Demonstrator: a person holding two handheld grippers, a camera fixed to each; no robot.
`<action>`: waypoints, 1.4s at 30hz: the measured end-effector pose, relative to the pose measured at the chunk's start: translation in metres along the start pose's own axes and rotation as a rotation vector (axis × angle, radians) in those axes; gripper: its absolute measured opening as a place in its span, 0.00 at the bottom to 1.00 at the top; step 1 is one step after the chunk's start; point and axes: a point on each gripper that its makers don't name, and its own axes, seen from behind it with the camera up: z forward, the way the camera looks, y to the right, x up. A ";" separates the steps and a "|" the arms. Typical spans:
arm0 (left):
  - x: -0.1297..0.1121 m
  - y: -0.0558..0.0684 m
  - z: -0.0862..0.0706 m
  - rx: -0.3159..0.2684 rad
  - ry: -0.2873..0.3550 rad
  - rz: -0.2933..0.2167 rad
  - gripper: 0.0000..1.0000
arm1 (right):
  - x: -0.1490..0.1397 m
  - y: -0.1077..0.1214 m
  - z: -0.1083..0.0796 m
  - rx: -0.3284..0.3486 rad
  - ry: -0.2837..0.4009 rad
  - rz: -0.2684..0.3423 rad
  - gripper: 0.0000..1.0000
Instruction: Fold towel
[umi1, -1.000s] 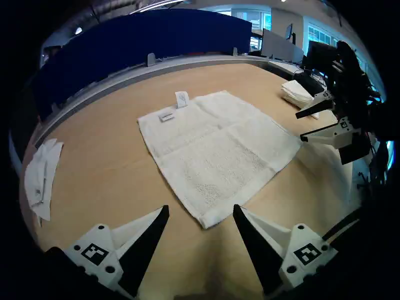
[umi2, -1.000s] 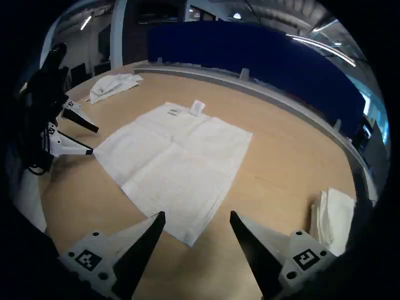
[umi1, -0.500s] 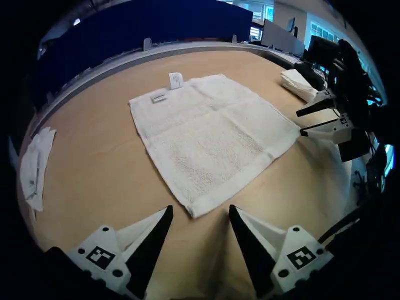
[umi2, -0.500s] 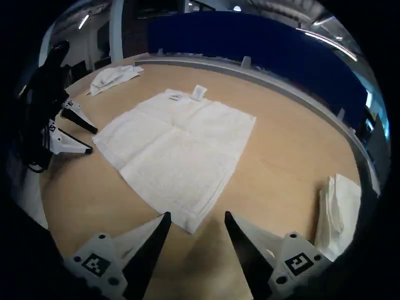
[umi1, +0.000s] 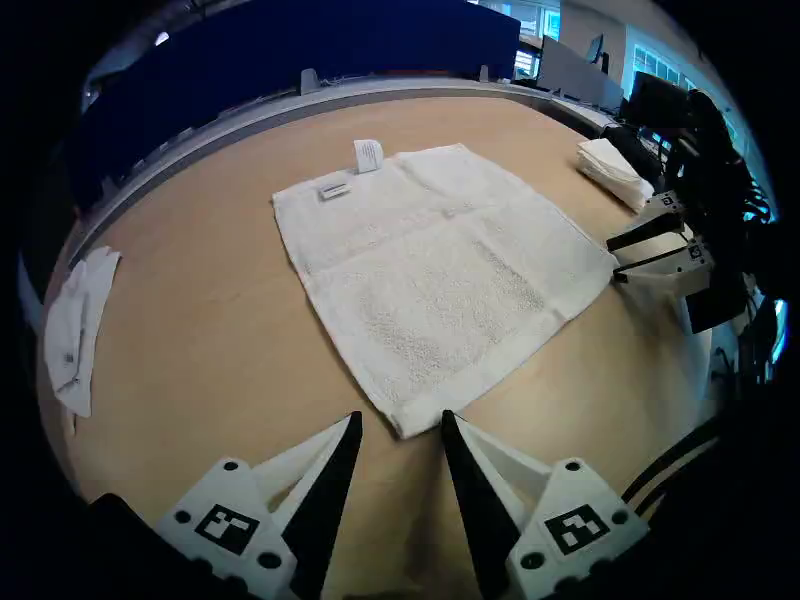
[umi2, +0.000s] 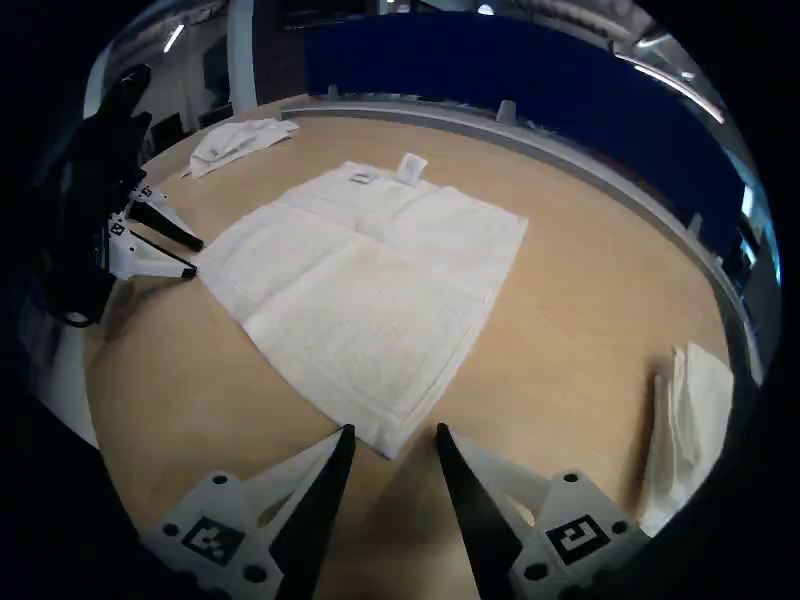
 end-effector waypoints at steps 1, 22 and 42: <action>0.000 -0.001 0.000 0.002 -0.001 0.001 0.52 | 0.000 0.000 0.000 0.002 0.000 0.001 0.60; 0.000 -0.007 -0.002 0.041 -0.007 -0.001 0.21 | 0.003 -0.007 0.004 0.018 0.002 0.005 0.30; 0.007 0.004 -0.016 0.029 0.005 -0.061 0.10 | 0.024 0.002 -0.015 -0.005 0.031 0.034 0.14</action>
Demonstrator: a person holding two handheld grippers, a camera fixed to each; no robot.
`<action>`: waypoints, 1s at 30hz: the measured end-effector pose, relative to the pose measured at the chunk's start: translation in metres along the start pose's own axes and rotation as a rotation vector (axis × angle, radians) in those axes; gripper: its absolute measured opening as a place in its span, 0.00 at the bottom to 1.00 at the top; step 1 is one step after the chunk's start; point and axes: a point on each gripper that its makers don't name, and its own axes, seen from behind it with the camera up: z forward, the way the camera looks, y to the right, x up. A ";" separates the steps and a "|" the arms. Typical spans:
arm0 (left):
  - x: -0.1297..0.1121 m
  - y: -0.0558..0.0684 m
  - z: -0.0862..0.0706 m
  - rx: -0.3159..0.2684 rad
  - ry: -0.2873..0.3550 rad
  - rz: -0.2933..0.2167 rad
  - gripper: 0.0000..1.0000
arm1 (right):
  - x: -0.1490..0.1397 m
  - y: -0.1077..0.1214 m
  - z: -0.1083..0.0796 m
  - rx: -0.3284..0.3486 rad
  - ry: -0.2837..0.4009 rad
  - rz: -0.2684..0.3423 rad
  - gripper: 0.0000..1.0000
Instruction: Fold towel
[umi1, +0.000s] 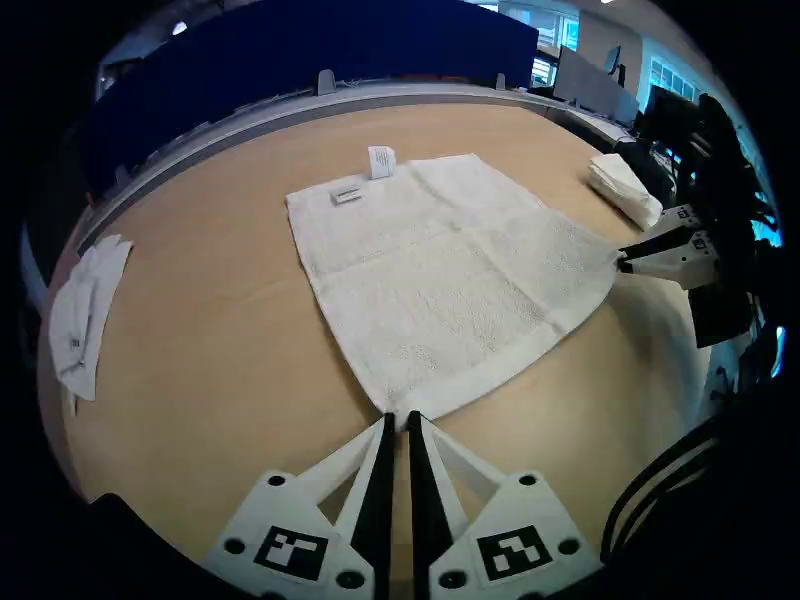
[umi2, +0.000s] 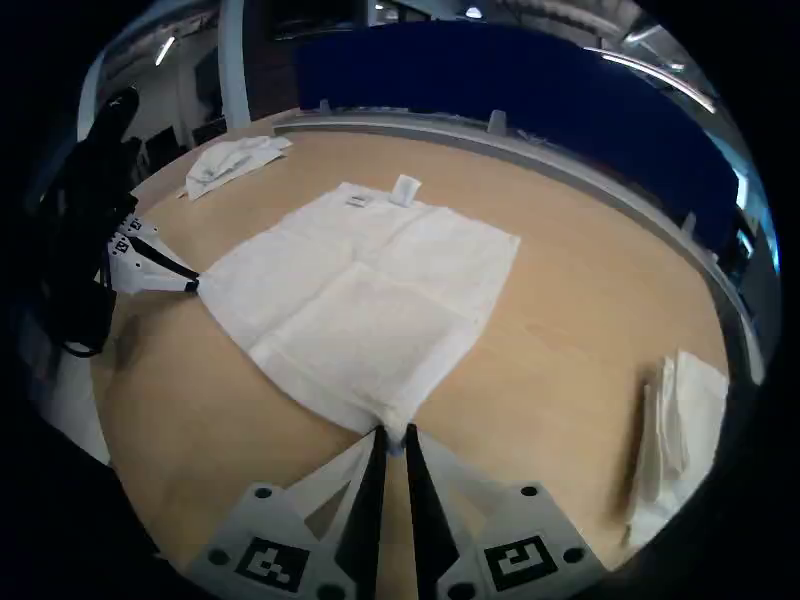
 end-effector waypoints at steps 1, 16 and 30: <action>0.001 0.001 -0.003 0.001 0.003 -0.005 0.10 | 0.002 0.000 -0.003 0.000 0.002 -0.002 0.14; 0.023 0.011 -0.060 0.001 0.049 -0.086 0.10 | 0.034 -0.009 -0.059 -0.001 0.024 -0.063 0.14; 0.024 0.032 -0.110 -0.032 0.055 -0.127 0.10 | 0.044 -0.019 -0.104 0.001 0.022 -0.097 0.14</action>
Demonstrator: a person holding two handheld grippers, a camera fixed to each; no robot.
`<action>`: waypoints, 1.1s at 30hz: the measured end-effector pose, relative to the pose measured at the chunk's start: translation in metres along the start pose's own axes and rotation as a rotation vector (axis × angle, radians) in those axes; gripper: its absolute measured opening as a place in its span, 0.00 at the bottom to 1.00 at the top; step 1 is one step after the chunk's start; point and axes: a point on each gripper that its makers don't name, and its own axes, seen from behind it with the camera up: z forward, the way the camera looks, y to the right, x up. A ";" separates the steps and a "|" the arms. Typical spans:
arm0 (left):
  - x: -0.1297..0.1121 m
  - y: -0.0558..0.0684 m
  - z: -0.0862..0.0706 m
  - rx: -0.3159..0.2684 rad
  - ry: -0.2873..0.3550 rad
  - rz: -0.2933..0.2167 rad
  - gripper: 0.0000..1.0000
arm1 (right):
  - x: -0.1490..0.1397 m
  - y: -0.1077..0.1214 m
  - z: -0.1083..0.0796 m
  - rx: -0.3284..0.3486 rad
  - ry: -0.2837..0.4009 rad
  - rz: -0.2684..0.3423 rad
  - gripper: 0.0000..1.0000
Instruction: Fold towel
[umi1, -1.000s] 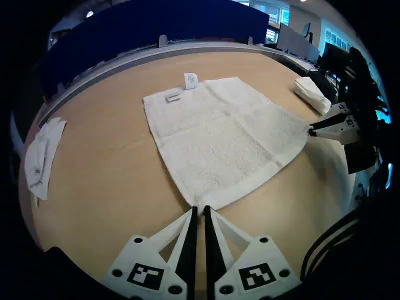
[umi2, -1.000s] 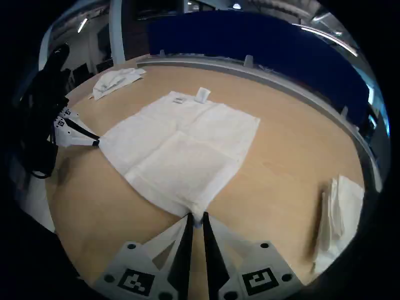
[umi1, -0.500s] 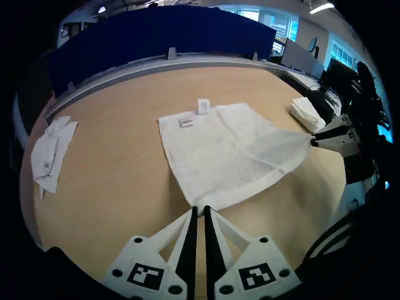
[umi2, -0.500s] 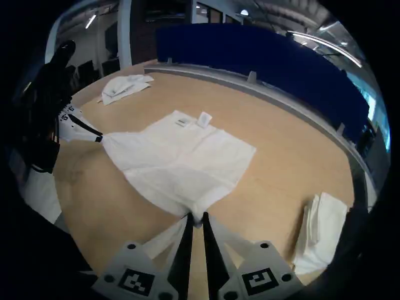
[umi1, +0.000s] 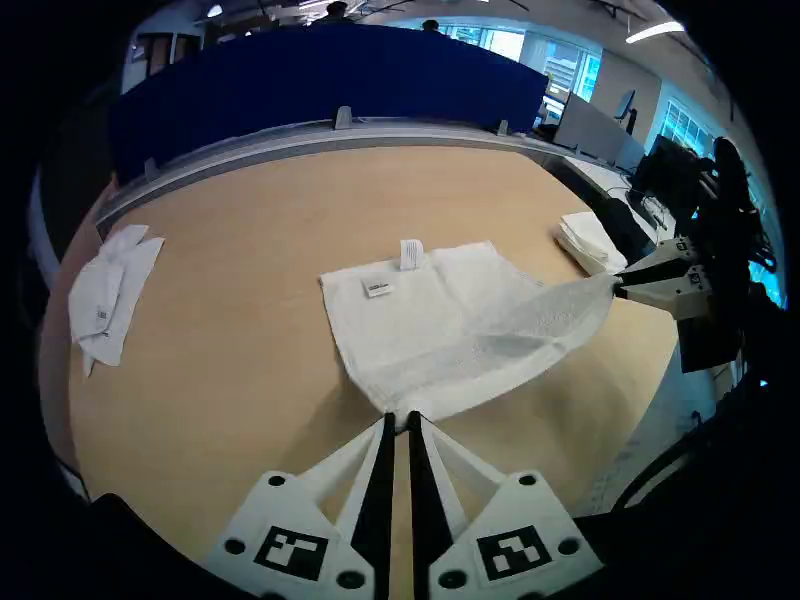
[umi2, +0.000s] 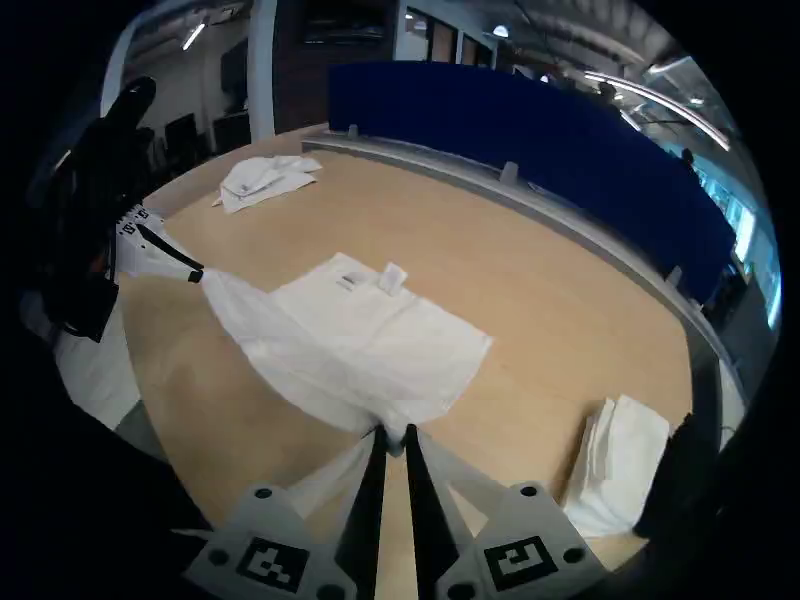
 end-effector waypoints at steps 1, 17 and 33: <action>0.000 0.000 -0.001 -0.001 0.000 -0.002 0.10 | 0.000 0.000 -0.001 0.000 0.000 0.001 0.14; 0.030 -0.013 0.015 0.006 0.022 -0.011 0.10 | 0.008 0.016 0.014 -0.015 -0.021 -0.013 0.14; 0.055 -0.042 0.072 0.018 0.006 -0.021 0.10 | 0.012 0.049 0.069 -0.029 -0.065 0.016 0.14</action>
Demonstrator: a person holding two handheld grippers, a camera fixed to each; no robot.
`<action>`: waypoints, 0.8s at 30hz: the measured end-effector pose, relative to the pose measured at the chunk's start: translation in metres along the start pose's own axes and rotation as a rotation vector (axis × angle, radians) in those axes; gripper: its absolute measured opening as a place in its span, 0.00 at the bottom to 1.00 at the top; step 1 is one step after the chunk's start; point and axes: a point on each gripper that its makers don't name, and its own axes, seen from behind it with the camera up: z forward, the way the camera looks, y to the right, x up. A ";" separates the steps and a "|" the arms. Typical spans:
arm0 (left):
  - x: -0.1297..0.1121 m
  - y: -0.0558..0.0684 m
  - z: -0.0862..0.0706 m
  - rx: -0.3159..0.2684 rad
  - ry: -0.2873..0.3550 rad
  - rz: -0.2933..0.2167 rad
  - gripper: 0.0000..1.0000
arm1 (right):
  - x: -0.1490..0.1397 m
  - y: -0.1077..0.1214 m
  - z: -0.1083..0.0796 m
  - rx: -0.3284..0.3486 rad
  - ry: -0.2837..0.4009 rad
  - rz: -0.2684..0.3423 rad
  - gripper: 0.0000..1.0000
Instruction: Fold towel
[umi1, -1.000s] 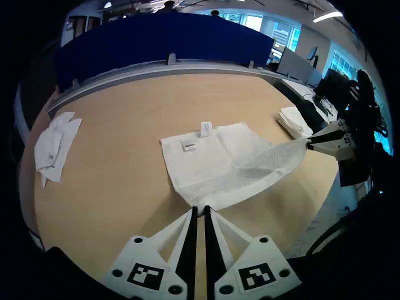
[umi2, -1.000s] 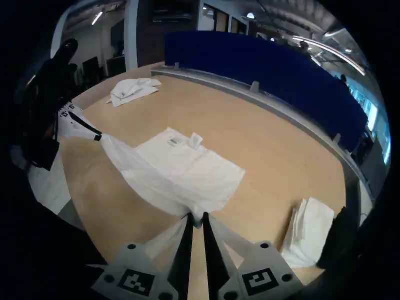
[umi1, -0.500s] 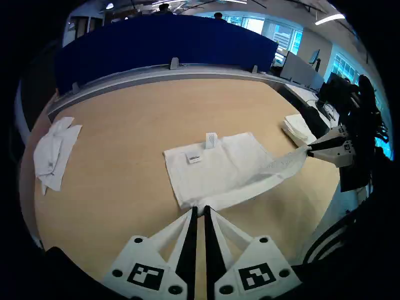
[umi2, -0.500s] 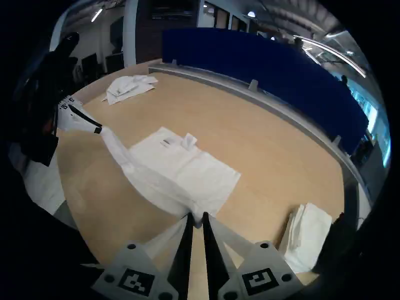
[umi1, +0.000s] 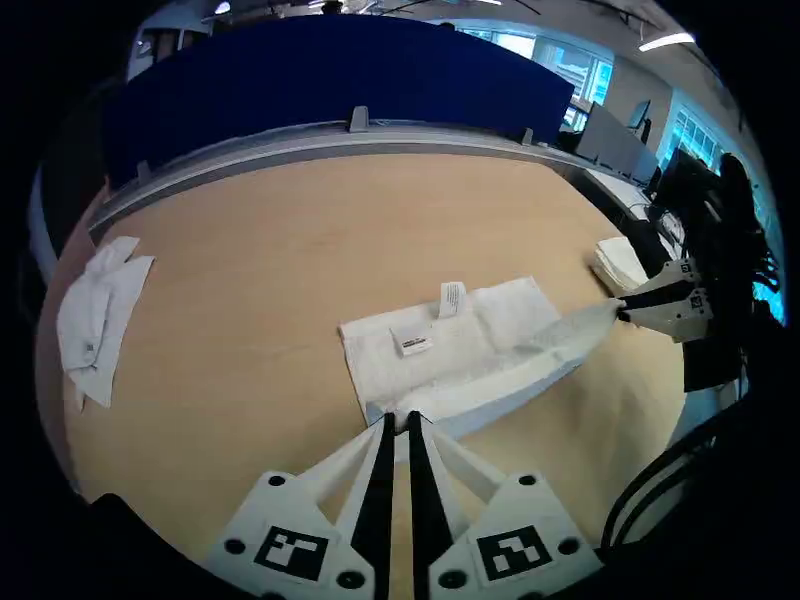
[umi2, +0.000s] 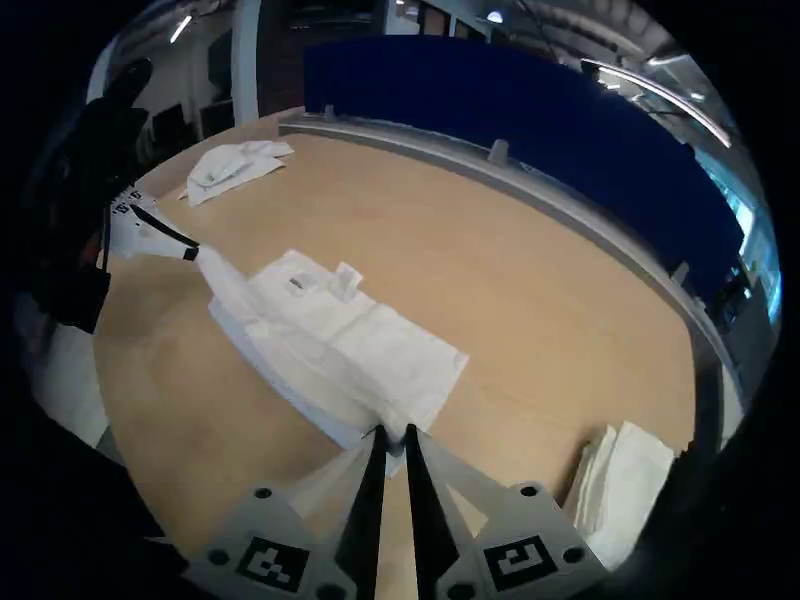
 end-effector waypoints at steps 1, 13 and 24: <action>0.000 -0.001 0.003 0.000 -0.004 0.001 0.10 | -0.001 0.001 0.002 0.002 -0.004 0.004 0.14; -0.010 -0.011 0.039 -0.003 -0.050 0.015 0.10 | -0.012 0.011 0.035 0.004 -0.056 0.017 0.14; -0.009 -0.023 0.071 0.008 -0.069 -0.021 0.10 | -0.015 0.022 0.065 -0.022 -0.079 0.036 0.22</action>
